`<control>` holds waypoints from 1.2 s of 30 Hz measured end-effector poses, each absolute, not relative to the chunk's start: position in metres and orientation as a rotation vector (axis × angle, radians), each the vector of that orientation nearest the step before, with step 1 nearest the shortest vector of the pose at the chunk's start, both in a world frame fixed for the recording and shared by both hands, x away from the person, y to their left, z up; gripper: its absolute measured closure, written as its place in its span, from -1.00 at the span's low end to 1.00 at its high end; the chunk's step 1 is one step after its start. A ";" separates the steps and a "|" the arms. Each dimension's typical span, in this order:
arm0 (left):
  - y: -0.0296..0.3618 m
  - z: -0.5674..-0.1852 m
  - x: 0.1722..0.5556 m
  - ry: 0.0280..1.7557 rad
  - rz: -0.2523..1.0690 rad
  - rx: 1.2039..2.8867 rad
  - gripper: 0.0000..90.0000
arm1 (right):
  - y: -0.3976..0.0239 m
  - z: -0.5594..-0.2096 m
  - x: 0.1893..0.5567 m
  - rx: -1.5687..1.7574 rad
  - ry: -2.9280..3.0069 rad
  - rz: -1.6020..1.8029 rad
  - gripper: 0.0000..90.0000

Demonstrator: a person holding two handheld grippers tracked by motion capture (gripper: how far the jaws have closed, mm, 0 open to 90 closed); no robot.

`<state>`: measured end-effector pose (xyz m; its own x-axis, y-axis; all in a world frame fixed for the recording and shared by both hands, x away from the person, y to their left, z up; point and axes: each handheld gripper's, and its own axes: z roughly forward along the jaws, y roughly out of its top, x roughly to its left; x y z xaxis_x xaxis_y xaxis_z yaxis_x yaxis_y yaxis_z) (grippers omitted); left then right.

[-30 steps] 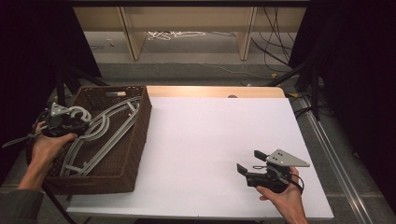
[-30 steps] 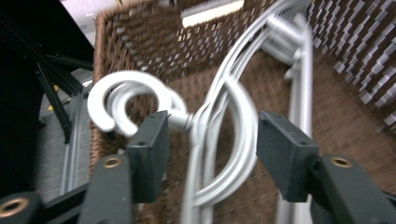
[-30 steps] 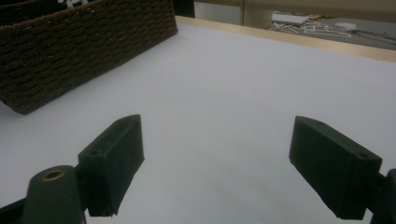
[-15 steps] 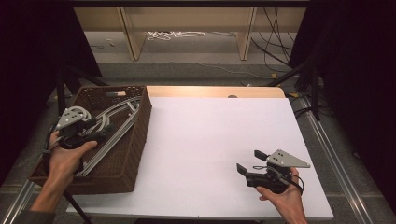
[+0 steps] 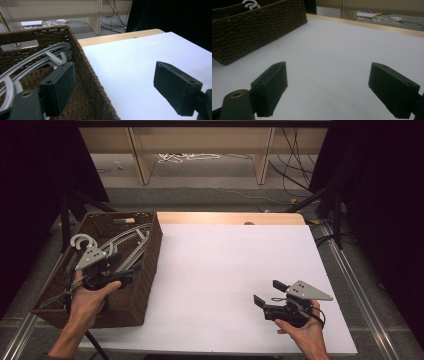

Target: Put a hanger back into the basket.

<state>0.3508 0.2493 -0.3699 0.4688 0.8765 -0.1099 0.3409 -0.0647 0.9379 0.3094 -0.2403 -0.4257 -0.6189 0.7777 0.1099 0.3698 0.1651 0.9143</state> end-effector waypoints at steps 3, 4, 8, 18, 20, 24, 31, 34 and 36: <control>0.244 -0.370 0.348 1.050 0.618 1.636 -0.65 | -0.240 -0.426 0.310 1.083 2.048 1.465 -0.64; 0.242 -0.370 0.346 1.036 0.623 1.640 -0.65 | -0.240 -0.425 0.309 1.081 2.059 1.458 -0.64; 0.229 -0.369 0.340 0.991 0.624 1.646 -0.65 | -0.240 -0.425 0.309 1.085 2.060 1.468 -0.64; 0.199 -0.380 0.328 0.887 0.603 1.678 -0.65 | -0.236 -0.425 0.309 1.069 2.047 1.477 -0.64; 0.195 -0.384 0.325 0.869 0.606 1.683 -0.65 | -0.234 -0.425 0.309 1.059 2.053 1.483 -0.64; 0.190 -0.392 0.322 0.850 0.607 1.693 -0.64 | -0.230 -0.426 0.306 1.055 2.056 1.491 -0.64; 0.184 -0.410 0.311 0.788 0.602 1.705 -0.64 | -0.228 -0.425 0.302 1.031 2.046 1.503 -0.64; 0.184 -0.420 0.307 0.779 0.602 1.703 -0.64 | -0.226 -0.426 0.299 1.019 2.034 1.519 -0.64; 0.186 -0.425 0.305 0.771 0.562 1.689 -0.64 | -0.226 -0.426 0.297 1.023 2.027 1.516 -0.64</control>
